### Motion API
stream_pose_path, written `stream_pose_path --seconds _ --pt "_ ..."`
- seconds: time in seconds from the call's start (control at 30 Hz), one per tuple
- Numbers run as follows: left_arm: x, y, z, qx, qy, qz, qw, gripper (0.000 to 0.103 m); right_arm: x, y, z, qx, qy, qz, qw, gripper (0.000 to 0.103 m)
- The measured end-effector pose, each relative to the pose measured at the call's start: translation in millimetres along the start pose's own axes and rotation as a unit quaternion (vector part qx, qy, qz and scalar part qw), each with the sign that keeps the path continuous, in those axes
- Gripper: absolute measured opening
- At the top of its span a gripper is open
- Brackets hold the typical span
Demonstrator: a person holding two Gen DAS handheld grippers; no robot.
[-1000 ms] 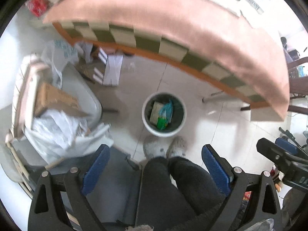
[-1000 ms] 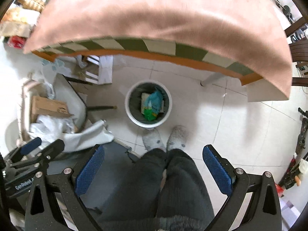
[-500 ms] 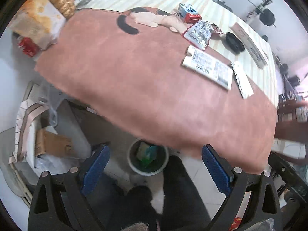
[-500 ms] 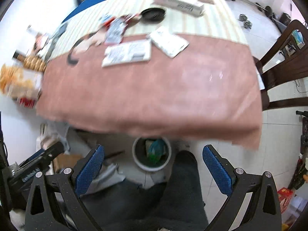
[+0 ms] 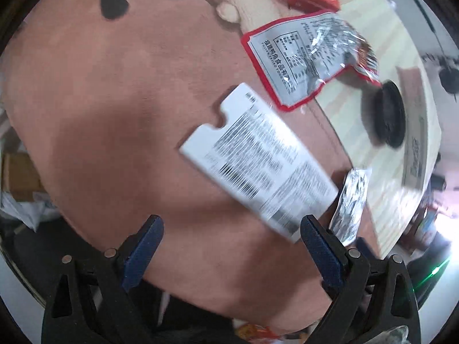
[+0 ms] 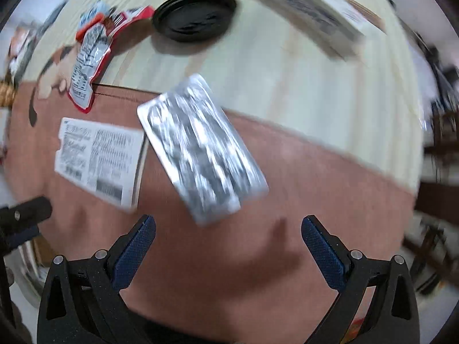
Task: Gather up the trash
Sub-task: 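Grasp the white medicine card with left tool while right tool grasps foil blister pack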
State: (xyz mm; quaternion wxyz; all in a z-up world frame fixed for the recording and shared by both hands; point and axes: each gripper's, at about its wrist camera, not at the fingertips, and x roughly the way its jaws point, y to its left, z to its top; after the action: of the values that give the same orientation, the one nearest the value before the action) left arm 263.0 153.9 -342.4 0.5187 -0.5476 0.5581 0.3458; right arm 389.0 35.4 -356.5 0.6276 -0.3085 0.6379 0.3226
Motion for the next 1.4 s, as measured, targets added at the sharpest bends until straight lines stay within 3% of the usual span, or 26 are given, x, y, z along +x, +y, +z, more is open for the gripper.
stream_pose_path --seconds 0.03,0.17,0.3,0.37,0.47,0.5,0.57,0.6,0.63,0.73,0.77,0.8,0.83,0.97,1.03,1.1,1.13,1.17,1.23,1.3,1.37,1.4 --pt "3 0 6 -0.018 0.008 -0.013 0.9997 0.097 5 3 6 -0.008 0.002 -0.001 1.000 0.081" --pt "13 4 23 -0.085 0.027 -0.040 0.9952 0.097 2 10 16 -0.032 -0.020 -0.036 0.999 0.063" --pt "24 3 32 -0.128 0.037 -0.039 0.9904 0.097 -6 -32 12 0.041 -0.013 -0.010 0.999 0.056" --pt "29 -1 35 -0.140 0.036 -0.032 0.9889 0.096 -10 -48 10 0.063 -0.009 -0.003 0.998 0.038" --pt "33 -15 34 -0.113 0.027 0.013 0.9932 0.093 -9 -71 12 0.088 0.015 0.029 0.996 0.038" --pt "33 -23 32 -0.081 0.016 0.028 0.9962 0.093 -8 -75 13 0.100 0.020 0.047 0.994 0.040" --pt "30 -39 30 -0.020 -0.006 0.047 0.9987 0.092 -8 -88 17 0.121 0.027 0.066 0.990 0.064" --pt "25 -53 26 0.044 -0.029 0.064 0.9965 0.092 -10 -93 18 0.128 0.021 0.075 0.989 0.066" --pt "25 -63 23 0.090 -0.036 0.080 0.9920 0.092 -11 -97 19 0.132 0.017 0.078 0.988 0.068" --pt "28 -90 7 0.245 -0.050 0.138 0.9584 0.092 -12 -104 25 0.138 0.009 0.086 0.987 0.070" --pt "29 -92 4 0.263 -0.052 0.151 0.9514 0.092 -10 -104 29 0.136 0.008 0.082 0.987 0.070" --pt "28 -91 3 0.270 -0.052 0.157 0.9485 0.092 -7 -104 32 0.134 0.007 0.078 0.988 0.070" --pt "29 -88 4 0.262 -0.047 0.156 0.9513 0.092 -7 -100 39 0.134 0.003 0.078 0.988 0.077" --pt "38 -64 14 0.172 -0.024 0.124 0.9770 0.091 -5 -76 49 0.115 -0.010 0.015 0.993 0.081" --pt "37 -51 11 0.136 -0.033 0.109 0.9842 0.080 -4 -65 48 0.111 -0.022 -0.014 0.993 0.078" --pt "33 -47 1 0.144 -0.048 0.113 0.9820 0.079 -7 -57 44 0.096 -0.048 -0.030 0.994 0.071" --pt "33 -45 -3 0.153 -0.047 0.110 0.9809 0.079 -9 -54 42 0.087 -0.056 -0.030 0.994 0.059" --pt "34 -42 -11 0.169 -0.047 0.115 0.9778 0.079 -10 -50 40 0.077 -0.056 -0.032 0.995 0.057" --pt "34 -41 -26 0.221 -0.062 0.143 0.9627 0.079 -9 -48 33 0.074 -0.050 -0.017 0.996 0.057" --pt "37 -37 -39 0.252 -0.067 0.167 0.9510 0.079 -8 -54 33 0.096 -0.038 0.025 0.994 0.052" --pt "39 -26 -43 0.242 -0.062 0.154 0.9559 0.079 -7 -75 37 0.130 -0.030 0.059 0.989 0.055" --pt "40 -18 -42 0.221 -0.055 0.137 0.9640 0.080 -7 -78 39 0.134 -0.028 0.066 0.988 0.059"
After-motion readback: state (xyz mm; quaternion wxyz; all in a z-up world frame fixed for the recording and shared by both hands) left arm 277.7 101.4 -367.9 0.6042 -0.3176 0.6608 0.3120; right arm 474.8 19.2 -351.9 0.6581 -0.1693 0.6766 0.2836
